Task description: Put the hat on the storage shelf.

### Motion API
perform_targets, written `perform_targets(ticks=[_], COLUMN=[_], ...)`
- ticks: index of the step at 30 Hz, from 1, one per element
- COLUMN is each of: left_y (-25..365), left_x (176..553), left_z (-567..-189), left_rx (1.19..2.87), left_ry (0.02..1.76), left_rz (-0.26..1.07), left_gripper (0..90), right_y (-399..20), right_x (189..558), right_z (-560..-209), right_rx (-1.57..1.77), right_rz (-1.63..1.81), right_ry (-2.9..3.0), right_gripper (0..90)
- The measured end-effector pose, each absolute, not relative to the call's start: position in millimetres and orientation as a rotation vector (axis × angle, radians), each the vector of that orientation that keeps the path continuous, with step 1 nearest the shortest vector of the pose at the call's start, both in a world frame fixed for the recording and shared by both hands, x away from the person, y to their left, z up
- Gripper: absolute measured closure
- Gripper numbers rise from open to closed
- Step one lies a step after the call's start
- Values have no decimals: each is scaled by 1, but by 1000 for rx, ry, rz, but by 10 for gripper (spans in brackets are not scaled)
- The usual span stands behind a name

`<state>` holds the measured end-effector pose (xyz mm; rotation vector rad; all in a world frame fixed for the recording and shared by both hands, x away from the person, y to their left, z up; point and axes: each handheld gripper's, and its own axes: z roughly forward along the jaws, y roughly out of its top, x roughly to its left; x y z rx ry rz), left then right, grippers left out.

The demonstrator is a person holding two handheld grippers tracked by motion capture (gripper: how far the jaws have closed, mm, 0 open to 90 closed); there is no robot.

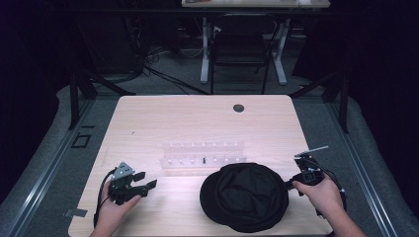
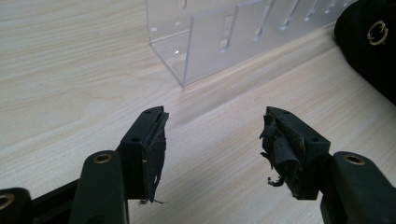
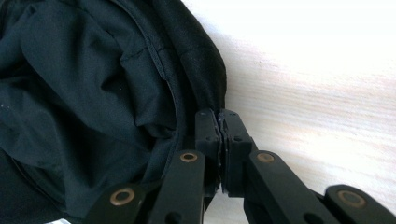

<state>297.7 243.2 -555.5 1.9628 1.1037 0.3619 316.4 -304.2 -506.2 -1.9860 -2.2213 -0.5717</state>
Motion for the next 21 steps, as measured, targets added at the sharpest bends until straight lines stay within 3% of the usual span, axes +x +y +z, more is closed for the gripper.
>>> perform_targets(ticks=[21], left_y=[241], left_x=[297], left_z=[-556], left_rx=[1968], left_ry=[1098], left_rz=[364], left_gripper=[399], right_y=[-322], right_x=[309], right_z=[-505], right_rx=[-2034], right_rz=[-410], right_ry=[-2209], right_gripper=[850])
